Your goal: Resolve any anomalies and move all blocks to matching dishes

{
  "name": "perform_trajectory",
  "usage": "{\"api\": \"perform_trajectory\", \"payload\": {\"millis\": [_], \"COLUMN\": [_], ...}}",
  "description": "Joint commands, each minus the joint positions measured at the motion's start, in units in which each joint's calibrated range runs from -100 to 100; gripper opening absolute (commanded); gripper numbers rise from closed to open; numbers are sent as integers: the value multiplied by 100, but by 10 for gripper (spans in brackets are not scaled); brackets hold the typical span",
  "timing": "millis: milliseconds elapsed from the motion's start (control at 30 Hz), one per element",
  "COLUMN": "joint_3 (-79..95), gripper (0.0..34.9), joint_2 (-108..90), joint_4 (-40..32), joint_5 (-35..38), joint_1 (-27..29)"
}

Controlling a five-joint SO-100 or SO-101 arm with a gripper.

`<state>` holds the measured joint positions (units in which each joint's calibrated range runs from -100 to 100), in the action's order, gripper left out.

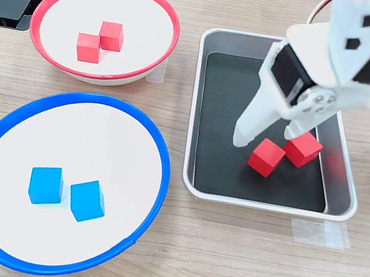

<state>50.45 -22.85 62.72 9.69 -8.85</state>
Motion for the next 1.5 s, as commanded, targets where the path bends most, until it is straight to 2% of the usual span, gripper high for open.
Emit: {"api": "perform_trajectory", "payload": {"millis": [0,167,567,667,767,800,967,1133,1300,1467], "joint_3": [130,257,603,667,712,712,130,-1126,-2037,-2902], "gripper": [228,182,157,106,9,4,3,2,2,2], "joint_2": [-82,80,157,165,165,157,63,3,319,1453], "joint_4": [-243,-738,-837,-878,-969,-994,-821,-515,-804,-1316], "joint_5": [352,972,1665,1714,1763,1773,1670,1187,869,713], "joint_1": [-127,-33,-70,-99,-117,-117,61,560,1144,1567]}}
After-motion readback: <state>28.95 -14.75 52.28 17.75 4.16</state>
